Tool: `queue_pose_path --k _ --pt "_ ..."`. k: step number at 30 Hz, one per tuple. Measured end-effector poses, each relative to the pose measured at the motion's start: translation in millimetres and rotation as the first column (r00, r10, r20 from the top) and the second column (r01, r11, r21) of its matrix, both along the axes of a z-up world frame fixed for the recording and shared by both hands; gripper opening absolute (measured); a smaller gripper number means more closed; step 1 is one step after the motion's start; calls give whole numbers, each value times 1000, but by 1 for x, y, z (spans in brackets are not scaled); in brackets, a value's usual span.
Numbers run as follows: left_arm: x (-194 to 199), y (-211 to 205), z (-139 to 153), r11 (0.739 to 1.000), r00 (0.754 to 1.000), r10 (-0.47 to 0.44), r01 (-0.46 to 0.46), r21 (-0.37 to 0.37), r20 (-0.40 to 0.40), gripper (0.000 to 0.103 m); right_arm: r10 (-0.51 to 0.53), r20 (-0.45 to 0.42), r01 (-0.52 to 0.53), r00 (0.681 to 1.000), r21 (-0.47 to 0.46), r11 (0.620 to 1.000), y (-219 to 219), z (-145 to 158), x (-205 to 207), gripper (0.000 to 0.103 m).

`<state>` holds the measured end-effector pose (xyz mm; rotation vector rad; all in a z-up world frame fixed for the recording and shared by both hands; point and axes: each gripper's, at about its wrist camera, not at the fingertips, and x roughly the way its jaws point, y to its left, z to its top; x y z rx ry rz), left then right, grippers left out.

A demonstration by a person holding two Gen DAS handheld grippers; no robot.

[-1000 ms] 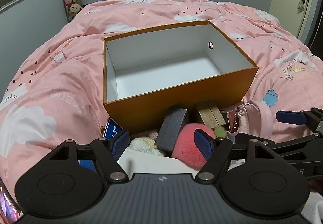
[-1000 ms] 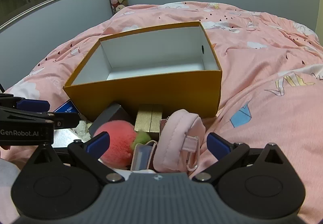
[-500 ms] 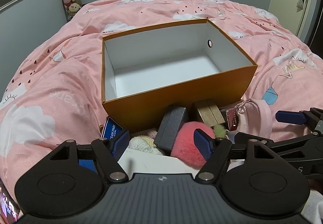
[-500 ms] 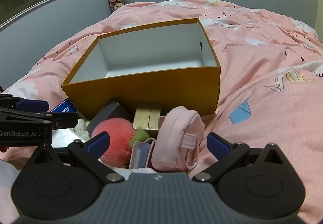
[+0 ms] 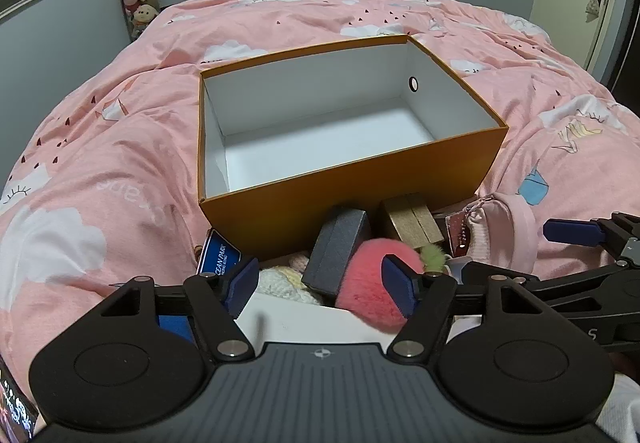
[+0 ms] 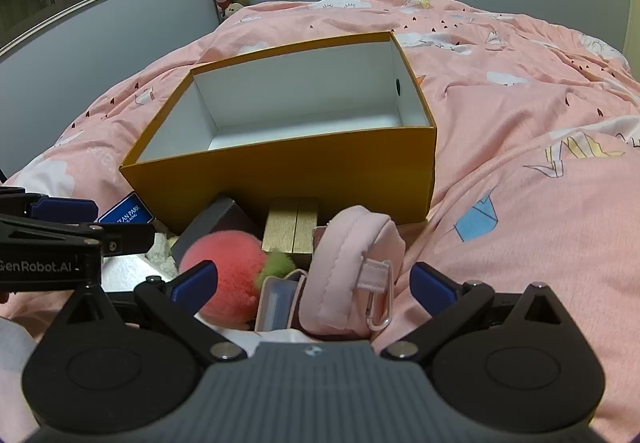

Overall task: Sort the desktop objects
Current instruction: 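Move both tools toward the pile of items in front of the orange box, then grasp the blue card holder with the left tool while the right tool grasps the pink pouch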

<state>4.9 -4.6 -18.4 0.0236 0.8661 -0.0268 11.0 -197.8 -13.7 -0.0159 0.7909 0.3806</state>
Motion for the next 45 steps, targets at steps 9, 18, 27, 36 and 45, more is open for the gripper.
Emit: queue_pose_path --k 9,18,27,36,45 --pt "3 25 11 997 999 34 -33 -75 16 57 -2 91 -1 996 33 999 -9 20 -1 93" --pt "5 47 22 991 999 23 -19 -132 36 38 -26 -24 28 999 84 996 -34 30 23 60" --pt "13 29 11 983 996 -93 92 -157 0 34 -8 -100 19 995 109 994 -37 17 22 48" --pt "15 3 -15 923 933 -322 272 -271 -163 30 32 -160 -22 987 64 998 -30 6 10 49" --pt "-10 -20 -12 861 836 -491 425 -278 -245 8 103 -322 -83 941 76 994 -33 -6 -25 49"
